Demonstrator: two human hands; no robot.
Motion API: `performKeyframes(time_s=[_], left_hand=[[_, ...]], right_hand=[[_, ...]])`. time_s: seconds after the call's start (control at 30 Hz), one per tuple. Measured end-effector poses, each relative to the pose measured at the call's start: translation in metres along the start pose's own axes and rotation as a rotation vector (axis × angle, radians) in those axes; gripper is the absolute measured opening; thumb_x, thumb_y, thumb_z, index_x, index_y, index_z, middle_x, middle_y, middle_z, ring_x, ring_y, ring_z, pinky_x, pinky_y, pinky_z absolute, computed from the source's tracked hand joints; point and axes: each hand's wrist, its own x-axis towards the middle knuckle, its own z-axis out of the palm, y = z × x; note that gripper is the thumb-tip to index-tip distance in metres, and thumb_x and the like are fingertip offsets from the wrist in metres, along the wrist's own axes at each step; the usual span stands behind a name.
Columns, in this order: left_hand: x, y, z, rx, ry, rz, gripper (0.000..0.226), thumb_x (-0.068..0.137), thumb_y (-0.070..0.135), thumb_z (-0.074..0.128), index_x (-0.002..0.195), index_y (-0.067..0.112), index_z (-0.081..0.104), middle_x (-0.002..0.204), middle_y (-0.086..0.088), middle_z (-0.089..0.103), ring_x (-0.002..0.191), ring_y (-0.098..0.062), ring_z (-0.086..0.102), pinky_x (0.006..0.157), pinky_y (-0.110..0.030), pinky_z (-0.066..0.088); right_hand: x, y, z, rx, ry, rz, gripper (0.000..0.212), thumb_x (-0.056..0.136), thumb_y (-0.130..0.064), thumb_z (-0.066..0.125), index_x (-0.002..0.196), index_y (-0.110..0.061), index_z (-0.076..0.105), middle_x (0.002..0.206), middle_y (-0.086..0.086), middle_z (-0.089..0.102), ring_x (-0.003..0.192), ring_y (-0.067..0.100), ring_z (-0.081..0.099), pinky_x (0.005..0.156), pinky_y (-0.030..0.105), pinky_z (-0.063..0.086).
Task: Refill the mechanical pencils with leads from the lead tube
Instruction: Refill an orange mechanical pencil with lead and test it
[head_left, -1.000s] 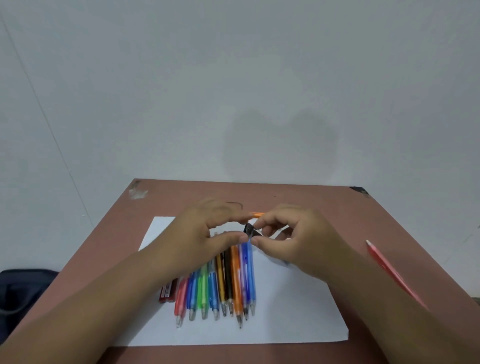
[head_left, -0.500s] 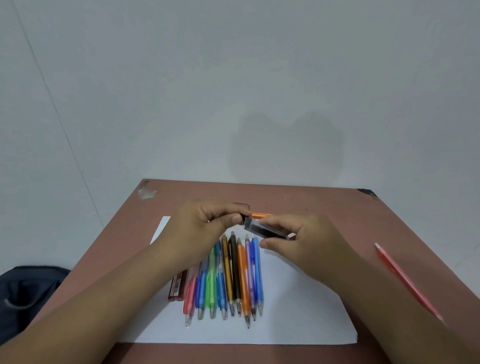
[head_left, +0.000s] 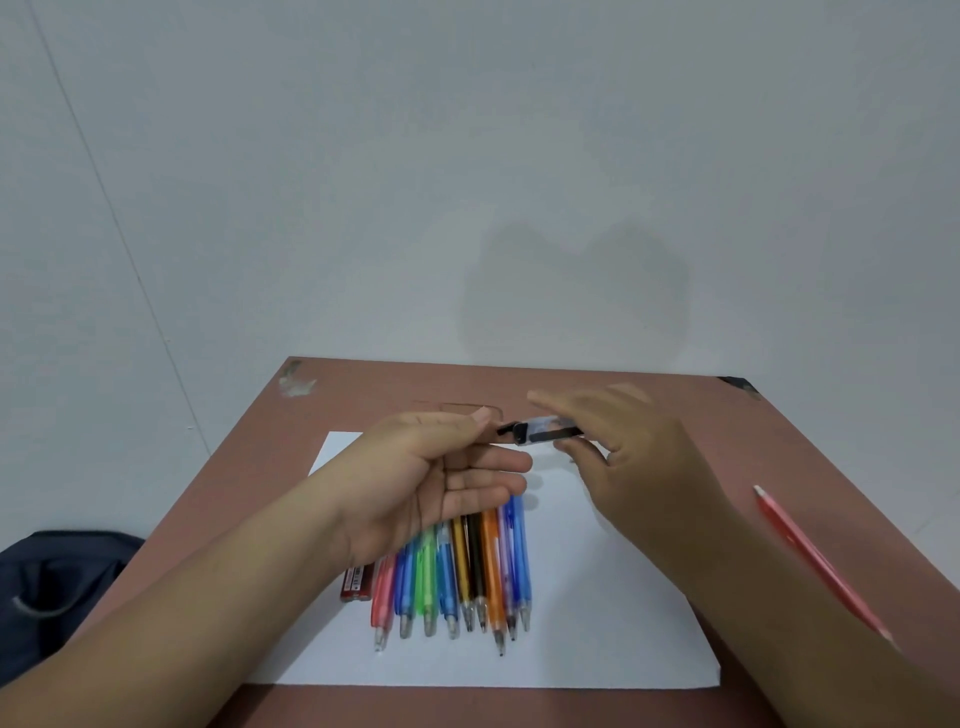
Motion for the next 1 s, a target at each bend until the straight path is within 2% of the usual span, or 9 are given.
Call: performKeyframes(time_s=[0.1,0.23,0.33,0.47,0.57,0.67,0.77,0.87,1.0], left_hand=[[0.000,0.000,-0.002,-0.034,-0.003,-0.029,0.034,0.090,0.020,0.064,0.116,-0.001,0.064,0.109,-0.030,0.070,0.085,-0.031,0.075,0.073,-0.033,0.063],[0.002,-0.002,-0.005,-0.008,-0.011,-0.049,0.034,0.091,0.019,0.063,0.116,-0.002,0.069,0.111,-0.029,0.070,0.089,-0.030,0.074,0.081,-0.034,0.062],[0.003,-0.004,-0.005,-0.005,-0.003,-0.056,0.035,0.090,0.019,0.064,0.117,-0.003,0.069,0.111,-0.029,0.070,0.088,-0.029,0.074,0.083,-0.034,0.062],[0.002,-0.003,-0.004,-0.008,-0.006,-0.058,0.034,0.092,0.020,0.062,0.117,-0.003,0.068,0.112,-0.028,0.070,0.092,-0.031,0.073,0.085,-0.035,0.061],[0.003,-0.004,-0.004,-0.014,0.002,-0.056,0.035,0.093,0.020,0.062,0.118,-0.004,0.067,0.111,-0.029,0.070,0.091,-0.031,0.073,0.084,-0.035,0.061],[0.003,-0.004,-0.004,-0.008,0.000,-0.056,0.034,0.093,0.021,0.062,0.117,-0.003,0.068,0.111,-0.029,0.070,0.090,-0.030,0.073,0.083,-0.035,0.061],[0.004,-0.006,-0.006,0.004,-0.007,-0.059,0.037,0.090,0.021,0.064,0.117,-0.005,0.068,0.112,-0.029,0.070,0.090,-0.030,0.073,0.084,-0.035,0.061],[0.004,-0.006,-0.006,0.005,-0.019,-0.059,0.037,0.090,0.021,0.064,0.116,-0.004,0.069,0.112,-0.028,0.070,0.090,-0.029,0.072,0.084,-0.034,0.061],[0.004,-0.006,-0.007,0.005,-0.024,-0.056,0.035,0.092,0.019,0.062,0.118,-0.003,0.068,0.112,-0.028,0.070,0.090,-0.029,0.073,0.083,-0.034,0.061]], right_hand=[[0.001,-0.003,-0.001,0.054,-0.037,0.126,0.083,0.088,-0.003,0.071,0.153,-0.041,0.035,0.101,-0.019,0.062,0.092,0.012,0.058,0.080,0.025,0.052],[-0.003,0.008,0.008,-0.126,-0.007,-0.134,0.056,0.082,0.010,0.073,0.132,-0.016,0.066,0.102,-0.003,0.070,0.090,0.027,0.062,0.083,0.036,0.051],[0.000,0.003,0.007,-0.115,0.007,-0.040,0.065,0.088,0.005,0.069,0.146,-0.018,0.052,0.098,-0.006,0.067,0.089,0.024,0.059,0.077,0.033,0.052],[-0.002,0.009,0.008,-0.140,-0.006,-0.139,0.053,0.085,0.007,0.068,0.133,-0.016,0.064,0.103,-0.004,0.071,0.094,0.026,0.061,0.084,0.039,0.051],[-0.001,0.009,0.010,-0.142,0.034,-0.037,0.068,0.084,0.007,0.068,0.144,-0.021,0.055,0.102,-0.008,0.070,0.098,0.023,0.059,0.085,0.041,0.052],[-0.003,0.007,0.009,-0.172,0.035,-0.084,0.056,0.086,0.005,0.066,0.135,-0.022,0.063,0.107,-0.009,0.071,0.106,0.026,0.060,0.092,0.052,0.048],[0.000,0.005,0.007,-0.133,0.070,-0.024,0.069,0.086,0.002,0.069,0.147,-0.023,0.049,0.106,-0.014,0.070,0.106,0.020,0.057,0.097,0.051,0.045],[-0.002,0.005,0.009,-0.164,0.048,-0.084,0.058,0.086,0.003,0.069,0.137,-0.024,0.061,0.109,-0.010,0.071,0.108,0.024,0.060,0.096,0.056,0.045],[-0.002,0.007,0.009,-0.160,0.030,-0.055,0.059,0.086,0.003,0.069,0.138,-0.023,0.060,0.106,-0.010,0.071,0.106,0.024,0.061,0.095,0.052,0.046]])
